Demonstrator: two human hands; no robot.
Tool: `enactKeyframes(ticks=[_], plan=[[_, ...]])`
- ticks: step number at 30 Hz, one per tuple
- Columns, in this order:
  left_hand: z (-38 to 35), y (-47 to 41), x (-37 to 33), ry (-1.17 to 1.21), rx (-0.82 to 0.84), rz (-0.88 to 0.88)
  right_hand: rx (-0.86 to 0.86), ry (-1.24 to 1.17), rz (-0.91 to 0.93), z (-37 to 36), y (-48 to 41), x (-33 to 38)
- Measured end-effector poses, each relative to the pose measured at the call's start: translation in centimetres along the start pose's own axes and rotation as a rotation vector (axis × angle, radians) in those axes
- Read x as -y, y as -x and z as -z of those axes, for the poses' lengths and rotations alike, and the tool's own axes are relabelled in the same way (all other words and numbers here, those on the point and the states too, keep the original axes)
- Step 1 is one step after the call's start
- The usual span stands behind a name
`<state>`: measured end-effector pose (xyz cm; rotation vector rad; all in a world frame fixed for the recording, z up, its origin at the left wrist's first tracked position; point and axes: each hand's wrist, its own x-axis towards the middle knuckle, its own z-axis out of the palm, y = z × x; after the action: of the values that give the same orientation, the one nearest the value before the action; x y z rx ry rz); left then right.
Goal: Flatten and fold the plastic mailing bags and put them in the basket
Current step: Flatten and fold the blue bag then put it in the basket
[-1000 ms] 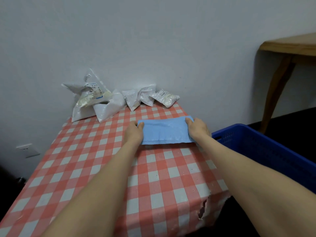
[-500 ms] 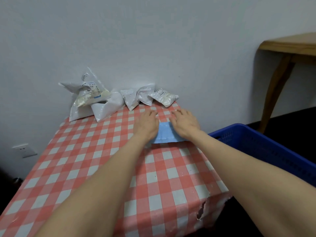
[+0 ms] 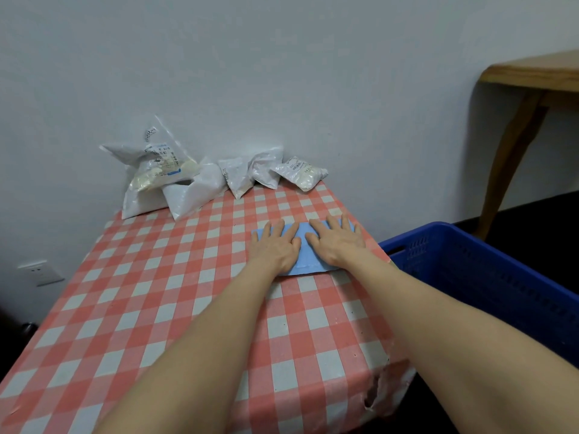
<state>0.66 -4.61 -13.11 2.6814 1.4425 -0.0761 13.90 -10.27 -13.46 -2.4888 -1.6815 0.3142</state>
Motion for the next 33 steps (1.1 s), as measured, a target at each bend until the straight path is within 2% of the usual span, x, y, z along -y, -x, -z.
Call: enactKeyframes(ticks=[21, 33], plan=[[-1.0, 0.2, 0.0, 0.013, 0.026, 0.018, -0.015, 0.081, -0.020, -1.3, 0.0, 0.0], [-1.5, 0.1, 0.0, 0.004, -0.013, 0.017, -0.004, 0.093, -0.029, -1.3, -0.1, 0.1]])
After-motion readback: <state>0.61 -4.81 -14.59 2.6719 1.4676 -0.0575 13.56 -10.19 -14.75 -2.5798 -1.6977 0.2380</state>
